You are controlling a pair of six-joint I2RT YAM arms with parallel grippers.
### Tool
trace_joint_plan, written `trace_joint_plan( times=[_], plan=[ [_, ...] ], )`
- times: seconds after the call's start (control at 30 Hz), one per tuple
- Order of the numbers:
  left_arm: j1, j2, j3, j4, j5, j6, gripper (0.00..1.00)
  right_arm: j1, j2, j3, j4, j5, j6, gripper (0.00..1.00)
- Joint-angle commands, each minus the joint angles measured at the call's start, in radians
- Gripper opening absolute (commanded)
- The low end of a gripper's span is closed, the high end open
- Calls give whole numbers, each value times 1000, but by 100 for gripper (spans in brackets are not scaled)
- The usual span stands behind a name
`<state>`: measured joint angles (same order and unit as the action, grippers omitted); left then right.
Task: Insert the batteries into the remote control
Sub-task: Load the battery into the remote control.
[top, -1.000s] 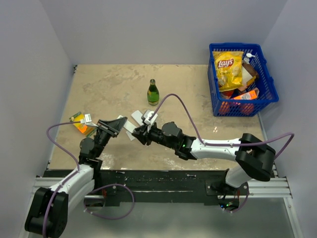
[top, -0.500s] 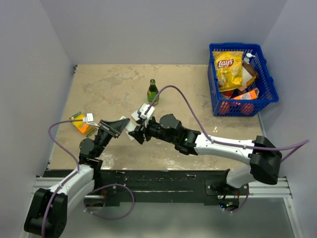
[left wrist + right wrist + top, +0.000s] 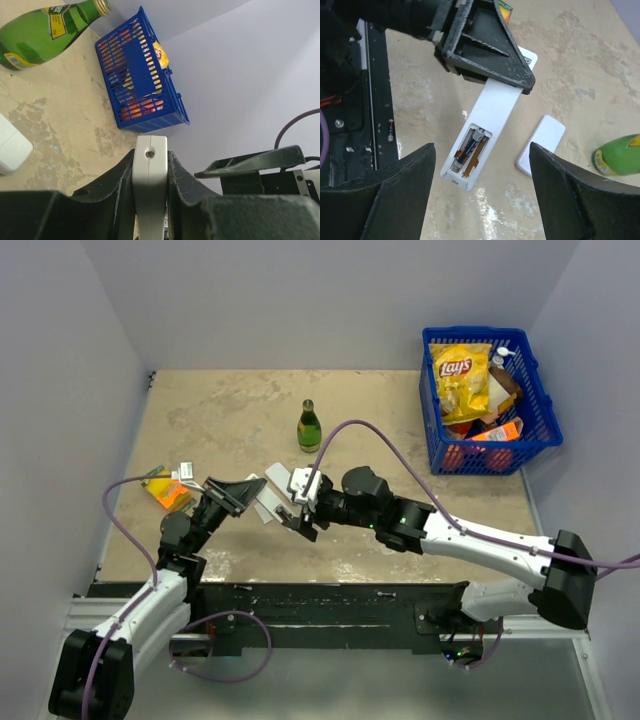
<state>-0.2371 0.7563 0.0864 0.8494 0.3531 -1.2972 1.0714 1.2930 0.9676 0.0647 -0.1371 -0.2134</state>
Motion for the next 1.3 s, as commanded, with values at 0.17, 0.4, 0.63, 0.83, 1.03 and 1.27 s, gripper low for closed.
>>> trace_joint_plan(
  times=[0.17, 0.4, 0.63, 0.83, 1.03, 1.27],
  plan=[
    [-4, -6, 44, 65, 49, -8, 0, -2, -66, -35, -9, -179, -268, 87],
    [-4, -2, 52, 97, 63, -11, 0, -2, 11, 22, -35, -217, -291, 97],
    [-4, 1, 52, 114, 61, -16, 0, -1, 34, 43, -51, -251, -291, 97],
    [-4, 11, 46, 134, 60, -30, 0, -1, 40, 46, -46, -266, -287, 96],
    [-4, 11, 47, 137, 57, -36, 0, -1, 60, 65, -62, -300, -288, 91],
    [-4, 15, 52, 135, 57, -36, 0, 1, 75, 79, -100, -322, -293, 86]
  ],
)
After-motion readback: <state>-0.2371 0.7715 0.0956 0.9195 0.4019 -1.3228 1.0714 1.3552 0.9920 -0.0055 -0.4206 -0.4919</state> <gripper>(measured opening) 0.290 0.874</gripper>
